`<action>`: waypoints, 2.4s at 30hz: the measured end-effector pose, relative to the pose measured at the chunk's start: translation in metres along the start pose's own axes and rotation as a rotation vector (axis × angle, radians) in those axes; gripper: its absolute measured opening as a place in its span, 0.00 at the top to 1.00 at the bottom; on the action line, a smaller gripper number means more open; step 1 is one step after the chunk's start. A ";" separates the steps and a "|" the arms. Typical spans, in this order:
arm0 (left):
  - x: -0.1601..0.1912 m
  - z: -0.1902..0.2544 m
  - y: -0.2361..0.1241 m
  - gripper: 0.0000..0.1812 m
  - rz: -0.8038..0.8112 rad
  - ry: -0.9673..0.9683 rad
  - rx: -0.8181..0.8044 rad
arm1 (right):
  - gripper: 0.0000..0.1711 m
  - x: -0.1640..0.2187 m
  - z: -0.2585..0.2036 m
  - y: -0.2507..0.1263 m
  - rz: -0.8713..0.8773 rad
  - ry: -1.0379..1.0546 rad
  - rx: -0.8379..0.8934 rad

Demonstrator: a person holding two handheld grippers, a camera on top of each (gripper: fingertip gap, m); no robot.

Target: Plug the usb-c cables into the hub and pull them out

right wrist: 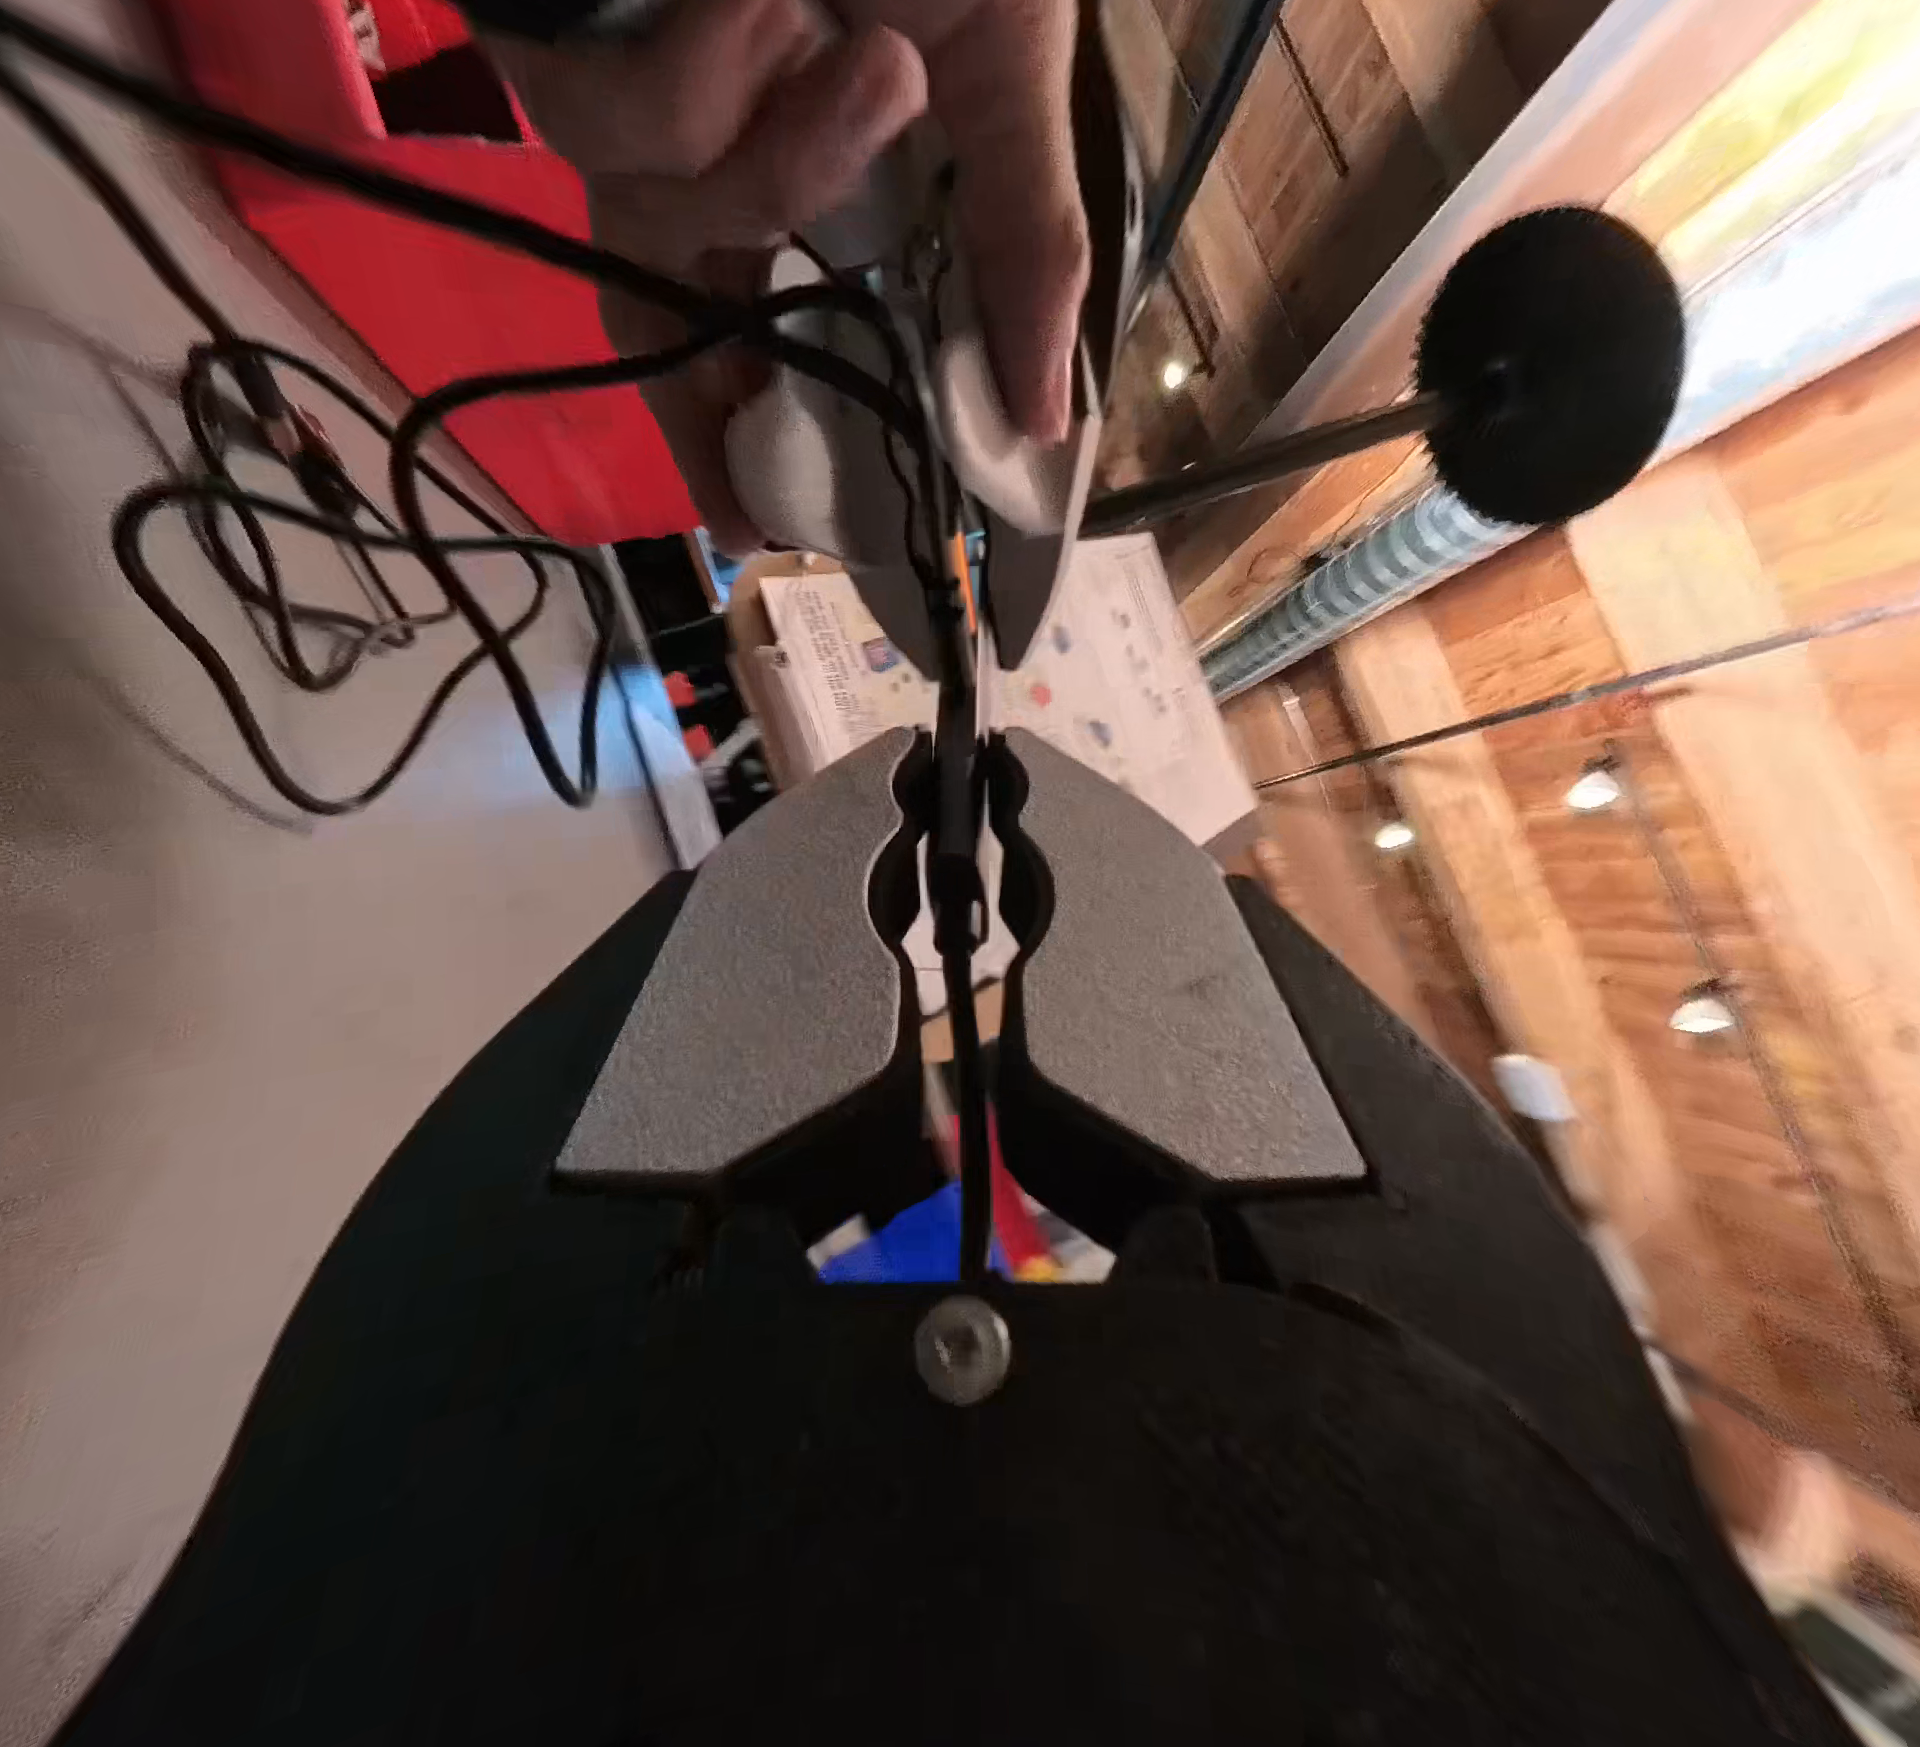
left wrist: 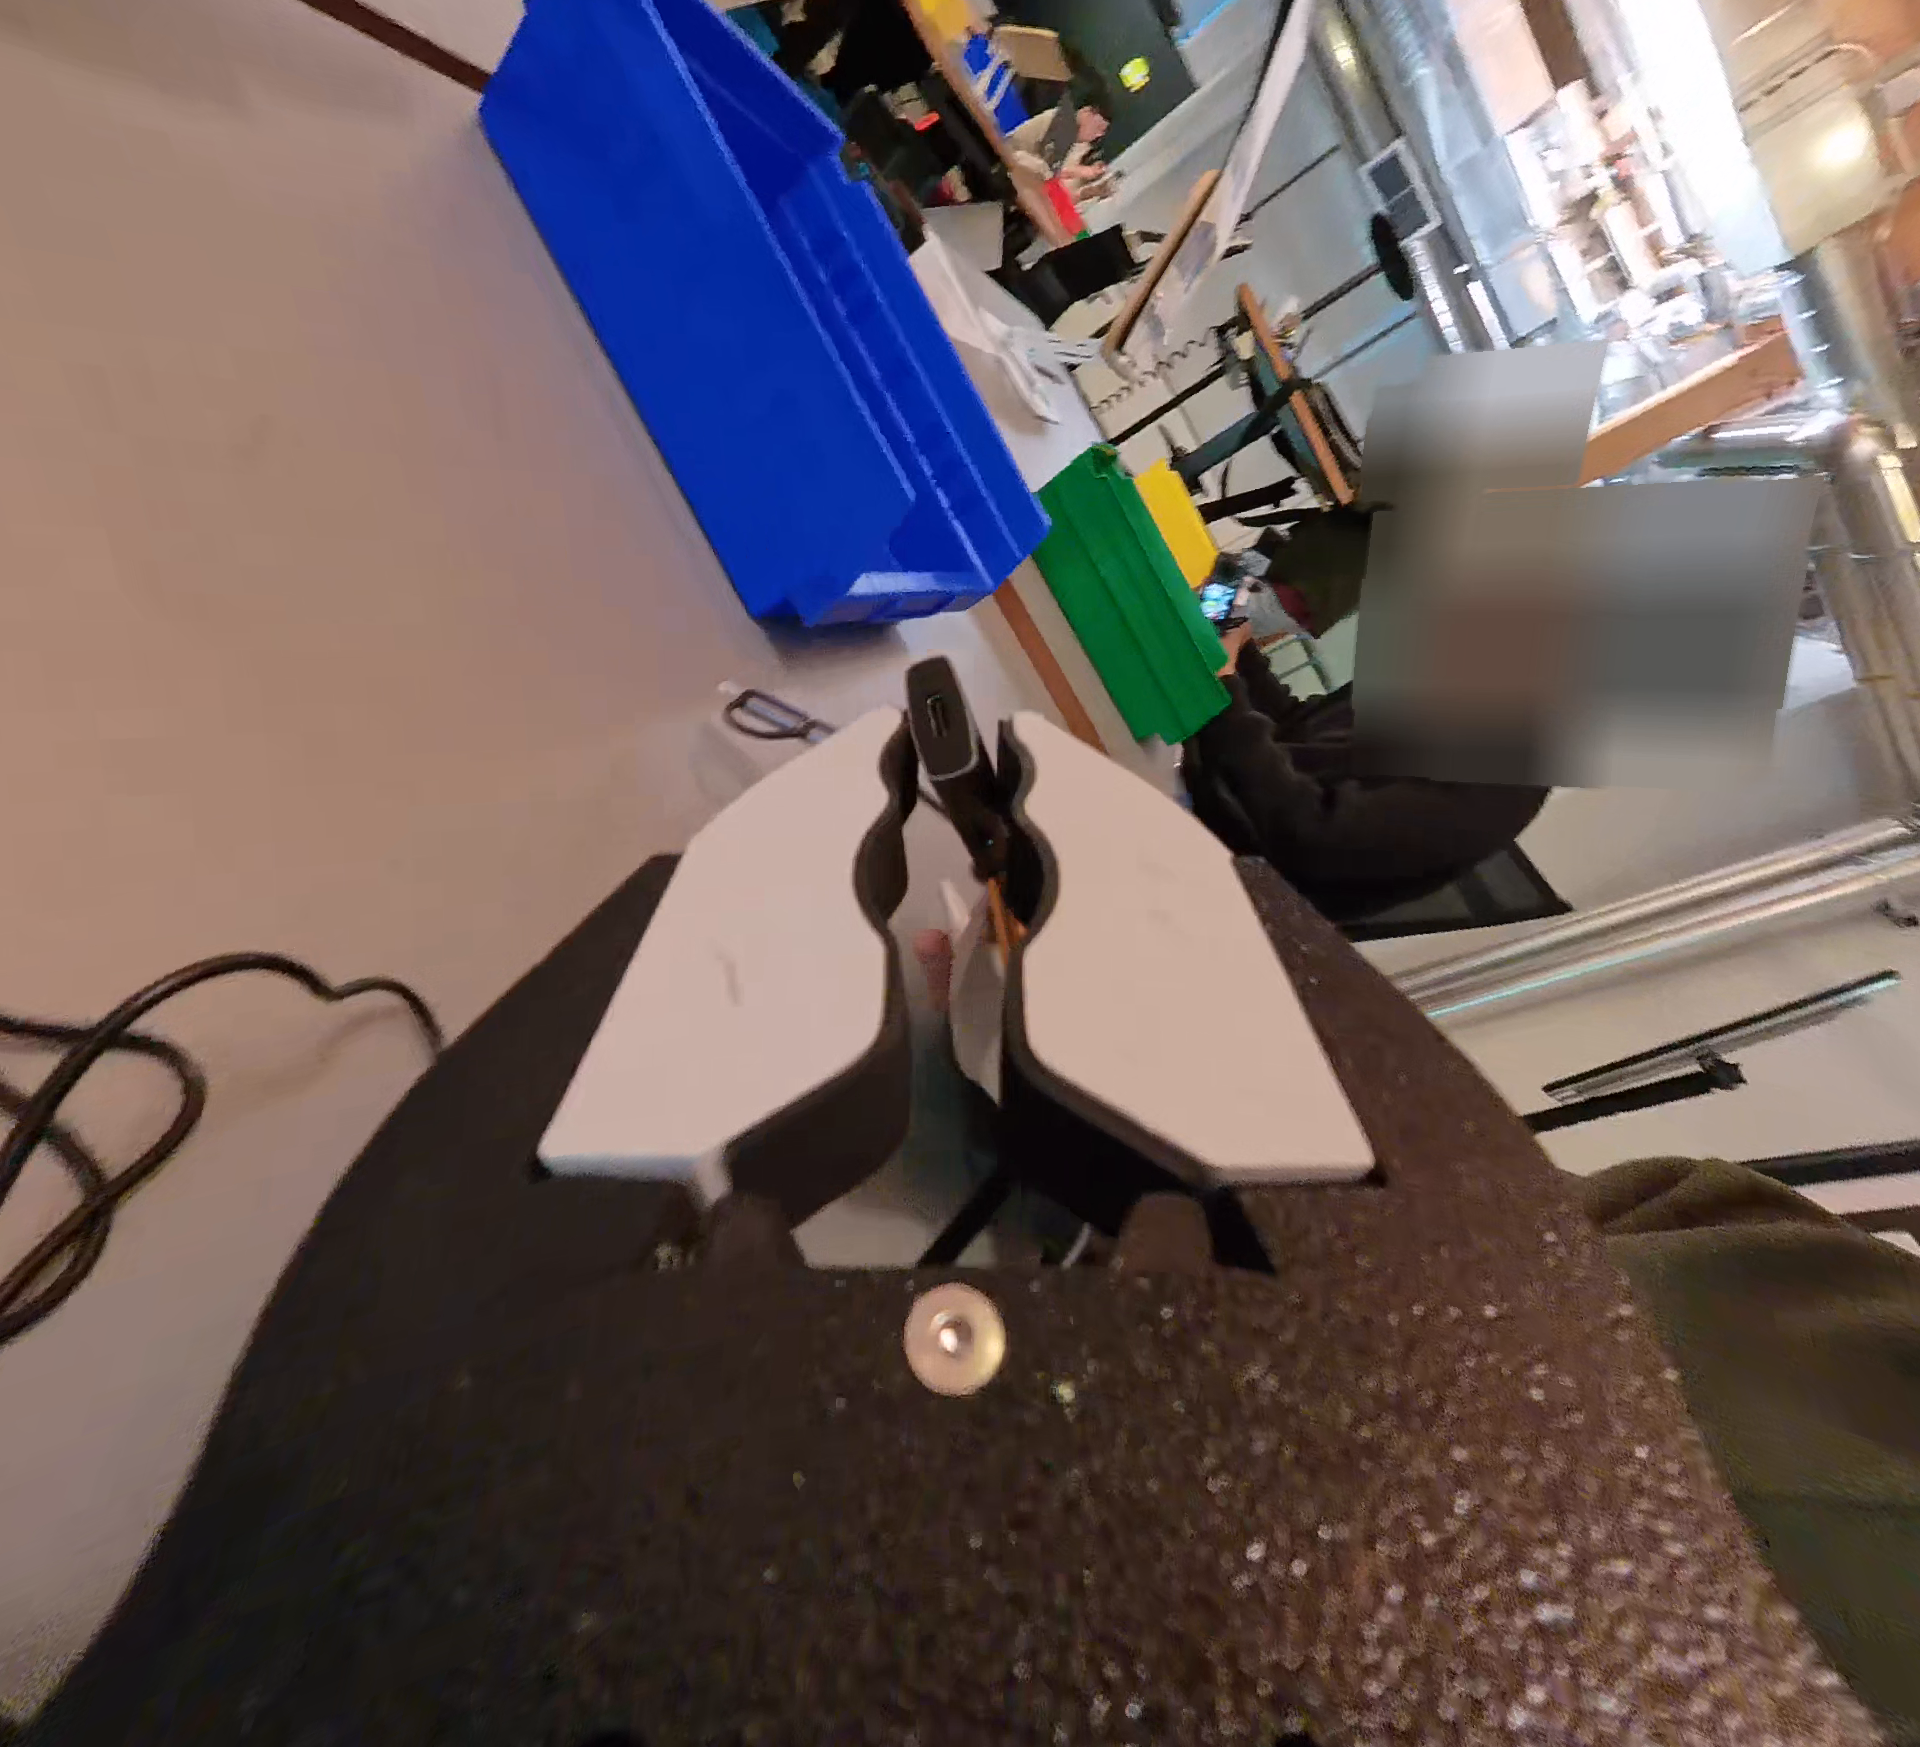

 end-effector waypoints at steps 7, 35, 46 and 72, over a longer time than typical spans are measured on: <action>-0.003 -0.007 0.008 0.95 0.062 -0.075 0.124 | 0.78 0.030 0.007 0.005 0.207 0.781 -0.132; 0.012 -0.006 0.031 0.95 0.252 -0.425 0.144 | 0.81 0.045 0.011 0.004 0.365 1.133 -0.181; 0.001 -0.002 -0.004 0.88 0.362 0.263 -0.223 | 0.86 0.060 0.014 0.003 0.344 1.237 -0.176; 0.042 0.028 0.011 0.96 0.137 1.057 -0.625 | 0.86 0.055 0.010 0.006 0.249 1.178 -0.209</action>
Point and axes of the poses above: each gripper's, where its closed fingertips meet, y out along the fingers, x out of its underside, z = x × y across the jaws, the point moved 8 cm from there along -y, back along the fingers, and after that the axes turned 12 degrees about -x, right-handed, at the moved point
